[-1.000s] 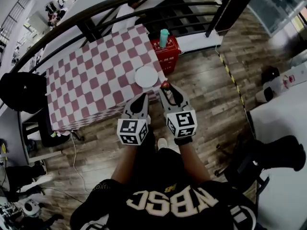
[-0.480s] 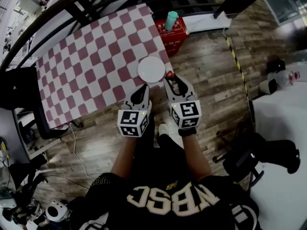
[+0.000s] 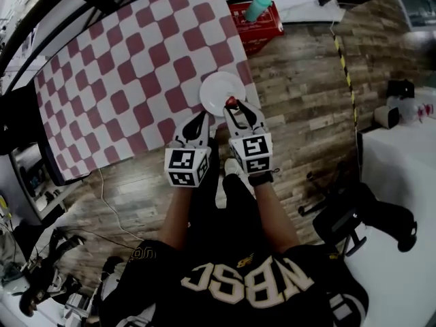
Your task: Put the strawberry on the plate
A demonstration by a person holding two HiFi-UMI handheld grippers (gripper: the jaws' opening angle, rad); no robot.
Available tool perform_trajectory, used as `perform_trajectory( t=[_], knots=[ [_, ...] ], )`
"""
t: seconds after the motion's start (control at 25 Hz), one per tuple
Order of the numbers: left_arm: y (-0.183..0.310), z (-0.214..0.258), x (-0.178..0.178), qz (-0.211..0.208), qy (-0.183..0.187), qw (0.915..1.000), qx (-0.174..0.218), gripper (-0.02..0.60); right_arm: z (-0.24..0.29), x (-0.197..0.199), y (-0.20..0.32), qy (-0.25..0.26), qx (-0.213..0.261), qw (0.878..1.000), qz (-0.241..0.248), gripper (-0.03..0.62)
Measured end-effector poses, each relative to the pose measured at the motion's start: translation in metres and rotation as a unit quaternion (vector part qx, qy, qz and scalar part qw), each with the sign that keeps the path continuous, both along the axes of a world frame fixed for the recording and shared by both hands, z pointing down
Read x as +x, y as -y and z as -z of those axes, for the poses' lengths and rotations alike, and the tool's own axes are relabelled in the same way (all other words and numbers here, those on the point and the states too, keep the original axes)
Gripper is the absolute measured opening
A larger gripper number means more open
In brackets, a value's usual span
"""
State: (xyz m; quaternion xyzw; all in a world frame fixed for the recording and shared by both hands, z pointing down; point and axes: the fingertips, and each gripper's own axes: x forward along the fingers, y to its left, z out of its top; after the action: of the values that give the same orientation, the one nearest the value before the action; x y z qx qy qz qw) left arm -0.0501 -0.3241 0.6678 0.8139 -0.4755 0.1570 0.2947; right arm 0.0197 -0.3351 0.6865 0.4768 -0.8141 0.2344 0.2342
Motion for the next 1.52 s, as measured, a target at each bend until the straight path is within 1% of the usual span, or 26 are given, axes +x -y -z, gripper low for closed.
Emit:
perform_trajectory(
  t=[0.24,0.44,0.64,0.72,0.8,0.96,1.08,1.2,1.24,1.36,1.52],
  knots=[
    [0.014,-0.041,-0.013,0.002,0.010,0.9995,-0.030,0.015,-0.055,-0.020,0.015,-0.053,-0.035,0.997,0.031,0.144],
    [0.020,-0.056,-0.017,0.004,0.005,0.9990,-0.044,0.015,-0.088,-0.025,0.020,-0.092,-0.061,0.993,0.045,0.144],
    [0.020,-0.057,-0.019,0.005,0.002,0.9989,-0.047,0.015,-0.105,-0.027,0.018,-0.100,-0.095,0.989,0.051,0.144],
    [0.023,-0.056,-0.020,0.008,0.000,0.9990,-0.043,0.015,-0.109,-0.028,0.019,-0.093,-0.116,0.988,0.047,0.144],
    [0.026,-0.052,-0.022,0.010,0.001,0.9993,-0.037,0.015,-0.106,-0.027,0.022,-0.080,-0.127,0.988,0.037,0.146],
    [0.022,-0.028,-0.022,0.011,0.000,0.9996,-0.027,0.015,-0.075,-0.023,0.016,-0.075,-0.109,0.991,0.032,0.147],
    [0.035,0.001,-0.019,0.005,0.000,1.0000,0.005,0.015,-0.046,-0.018,0.026,-0.070,-0.083,0.994,0.028,0.147],
    [0.040,0.028,-0.015,0.001,0.000,0.9995,0.032,0.015,-0.034,-0.015,0.024,-0.070,-0.076,0.994,0.029,0.147],
    [0.039,0.034,-0.014,0.001,0.000,0.9993,0.037,0.015,-0.038,-0.014,0.021,-0.077,-0.075,0.994,0.032,0.147],
    [0.034,0.046,-0.014,0.005,-0.002,0.9990,0.045,0.015,-0.068,-0.012,0.016,-0.117,-0.068,0.990,0.042,0.146],
    [0.022,0.048,-0.011,0.008,-0.004,0.9991,0.042,0.015,-0.096,-0.011,0.012,-0.129,-0.083,0.987,0.048,0.146]
  ],
)
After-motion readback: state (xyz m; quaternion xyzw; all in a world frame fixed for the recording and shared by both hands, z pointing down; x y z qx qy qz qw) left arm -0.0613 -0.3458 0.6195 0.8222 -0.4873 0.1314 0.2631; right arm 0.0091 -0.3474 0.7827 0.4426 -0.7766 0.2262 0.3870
